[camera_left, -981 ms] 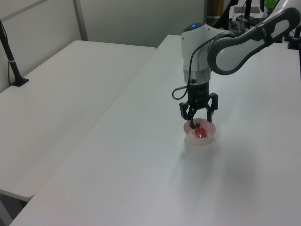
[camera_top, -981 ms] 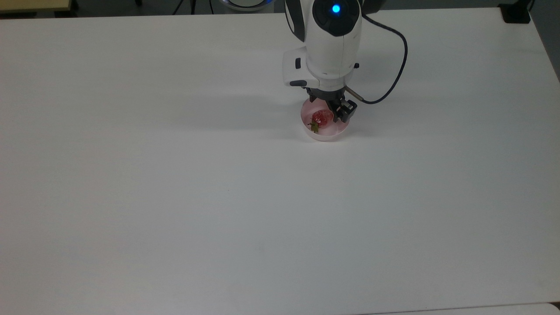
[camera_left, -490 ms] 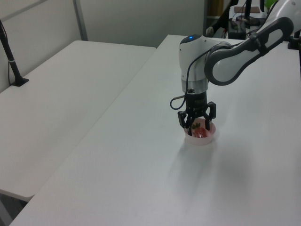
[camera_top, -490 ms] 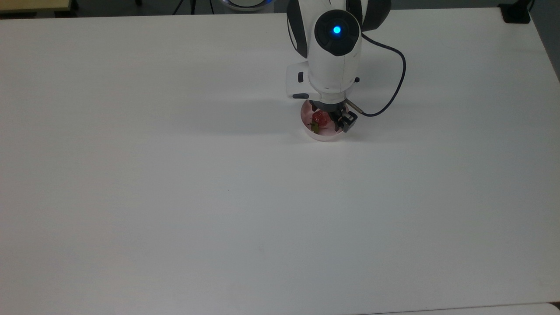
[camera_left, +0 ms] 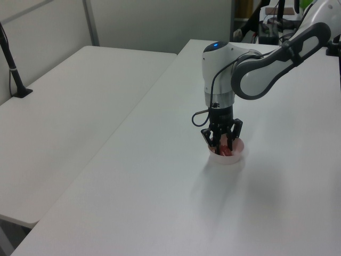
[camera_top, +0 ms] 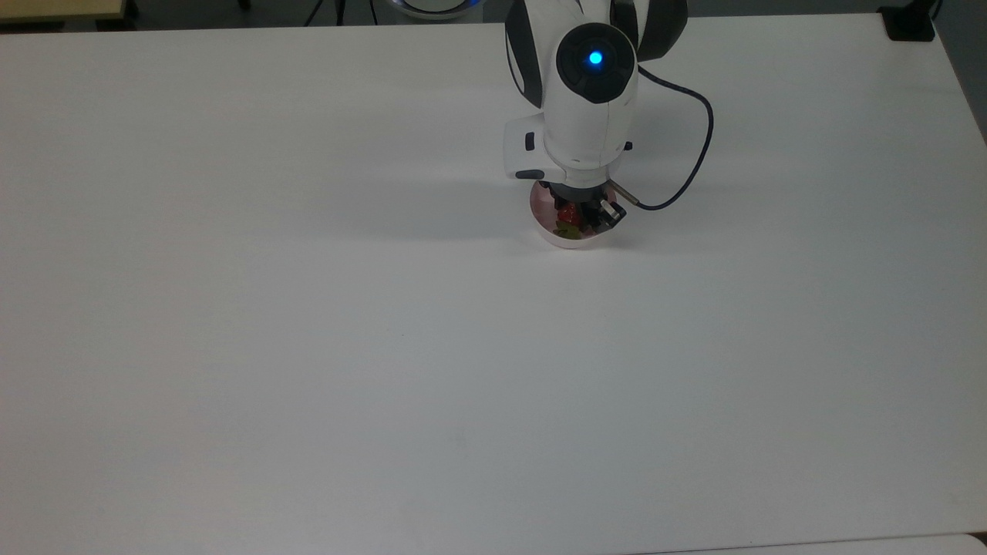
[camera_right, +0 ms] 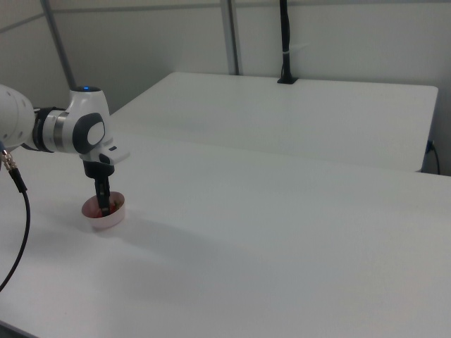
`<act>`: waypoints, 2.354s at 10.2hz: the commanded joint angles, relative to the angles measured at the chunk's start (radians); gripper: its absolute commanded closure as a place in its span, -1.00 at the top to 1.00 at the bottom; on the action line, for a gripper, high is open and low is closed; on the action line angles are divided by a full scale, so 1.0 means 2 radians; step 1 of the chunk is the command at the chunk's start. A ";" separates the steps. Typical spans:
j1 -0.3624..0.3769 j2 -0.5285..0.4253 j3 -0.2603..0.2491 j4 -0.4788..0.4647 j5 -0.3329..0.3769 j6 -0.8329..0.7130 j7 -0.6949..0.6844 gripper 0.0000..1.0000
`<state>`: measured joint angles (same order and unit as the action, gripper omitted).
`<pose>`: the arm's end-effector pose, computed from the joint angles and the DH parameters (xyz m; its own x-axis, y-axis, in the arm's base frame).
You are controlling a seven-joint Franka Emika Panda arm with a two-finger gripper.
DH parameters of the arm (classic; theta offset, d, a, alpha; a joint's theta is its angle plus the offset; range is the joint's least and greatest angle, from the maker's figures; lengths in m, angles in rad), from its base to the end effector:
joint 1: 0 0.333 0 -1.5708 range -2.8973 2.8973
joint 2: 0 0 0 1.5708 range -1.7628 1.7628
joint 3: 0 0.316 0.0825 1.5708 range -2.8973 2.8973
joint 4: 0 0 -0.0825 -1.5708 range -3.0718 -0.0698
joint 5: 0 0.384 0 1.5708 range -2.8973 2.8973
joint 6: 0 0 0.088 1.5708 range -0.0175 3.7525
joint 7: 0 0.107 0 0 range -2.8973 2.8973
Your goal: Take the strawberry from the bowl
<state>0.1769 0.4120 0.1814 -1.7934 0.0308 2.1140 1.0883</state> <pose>0.6001 0.2173 0.3177 0.7185 -0.6840 -0.1261 -0.6863 -0.7266 0.0315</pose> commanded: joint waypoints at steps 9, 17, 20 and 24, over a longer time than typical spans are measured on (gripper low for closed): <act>-0.100 -0.106 -0.003 0.033 -0.011 -0.114 -0.282 -0.16; -0.180 0.018 -0.008 0.042 -0.121 -0.024 -0.542 0.99; -0.183 -0.045 -0.007 0.076 -0.112 -0.096 -0.540 1.00; -0.180 -0.190 -0.019 0.079 -0.042 -0.215 -0.488 1.00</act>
<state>-0.1902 0.1722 0.1661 -1.5997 -0.1070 1.7909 0.0645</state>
